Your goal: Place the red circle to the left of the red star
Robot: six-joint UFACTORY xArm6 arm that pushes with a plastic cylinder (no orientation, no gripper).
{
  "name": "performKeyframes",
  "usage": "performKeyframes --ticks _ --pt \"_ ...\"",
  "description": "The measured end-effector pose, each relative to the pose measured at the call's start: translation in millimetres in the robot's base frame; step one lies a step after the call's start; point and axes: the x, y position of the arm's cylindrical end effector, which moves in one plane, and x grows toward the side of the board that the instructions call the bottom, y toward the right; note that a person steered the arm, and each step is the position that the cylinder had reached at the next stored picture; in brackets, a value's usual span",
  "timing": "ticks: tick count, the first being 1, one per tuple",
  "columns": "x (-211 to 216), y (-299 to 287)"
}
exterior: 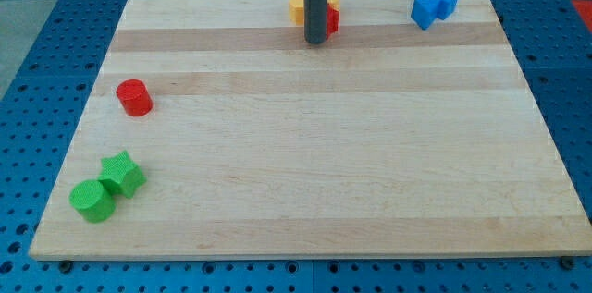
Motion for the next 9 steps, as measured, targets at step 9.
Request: performKeyframes --ticks 9 --pt "145 -277"
